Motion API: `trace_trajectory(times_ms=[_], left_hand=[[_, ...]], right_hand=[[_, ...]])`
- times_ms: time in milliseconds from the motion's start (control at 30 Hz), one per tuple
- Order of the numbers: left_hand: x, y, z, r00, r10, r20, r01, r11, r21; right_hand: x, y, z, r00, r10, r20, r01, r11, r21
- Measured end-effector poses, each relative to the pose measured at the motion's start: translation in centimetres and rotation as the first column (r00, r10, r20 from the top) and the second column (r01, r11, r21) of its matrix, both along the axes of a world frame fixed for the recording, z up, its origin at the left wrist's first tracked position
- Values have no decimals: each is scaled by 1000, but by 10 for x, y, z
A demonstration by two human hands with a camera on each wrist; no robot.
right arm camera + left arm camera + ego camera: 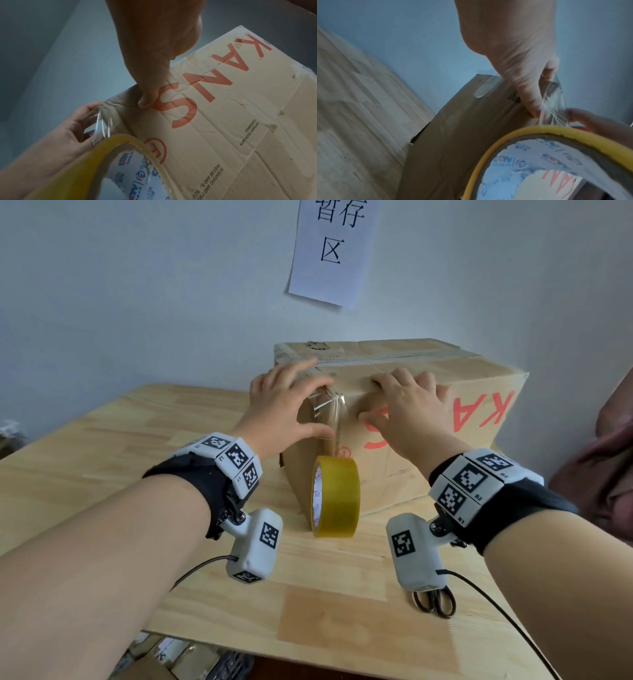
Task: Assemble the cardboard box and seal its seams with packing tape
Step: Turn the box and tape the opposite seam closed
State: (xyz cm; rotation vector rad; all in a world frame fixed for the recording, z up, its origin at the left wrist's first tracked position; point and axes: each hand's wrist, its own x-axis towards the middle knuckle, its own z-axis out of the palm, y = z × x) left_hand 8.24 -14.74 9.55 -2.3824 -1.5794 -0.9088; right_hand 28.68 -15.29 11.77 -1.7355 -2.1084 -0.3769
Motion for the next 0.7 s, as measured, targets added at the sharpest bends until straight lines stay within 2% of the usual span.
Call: trace_trajectory(times_ms=[100, 200, 333, 367, 400, 500, 533, 600, 700], left_hand=[[-1, 4, -7, 995, 93, 19, -94, 995, 31], [-5, 6, -15, 979, 170, 110, -171, 985, -2], [-19, 4, -28, 973, 158, 165, -140, 983, -117], [-21, 2, -32, 962, 148, 230, -116, 982, -147], [-22, -1, -34, 932, 145, 332, -90, 980, -176], [-21, -8, -31, 774, 192, 603, 8, 950, -313], [-20, -10, -28, 742, 222, 633, 38, 928, -370], [-20, -13, -24, 729, 269, 629, 55, 894, -445], [-18, -16, -30, 734, 312, 604, 2, 888, -460]], right_hand=[[-6, 3, -1, 1000, -26, -1, 26, 1000, 13], [-14, 10, -2, 999, -34, -13, 35, 999, 32], [-29, 18, -5, 998, -66, 15, 65, 995, 70], [-33, 20, -6, 997, -77, 31, 75, 994, 82], [-36, 21, -8, 995, -85, 43, 81, 992, 92], [-44, 27, -9, 993, -90, 76, 82, 990, 111], [-48, 29, -8, 992, -92, 90, 82, 991, 108], [-57, 32, -5, 991, -97, 88, 90, 993, 81], [-65, 38, -2, 997, -34, -76, 33, 999, -9]])
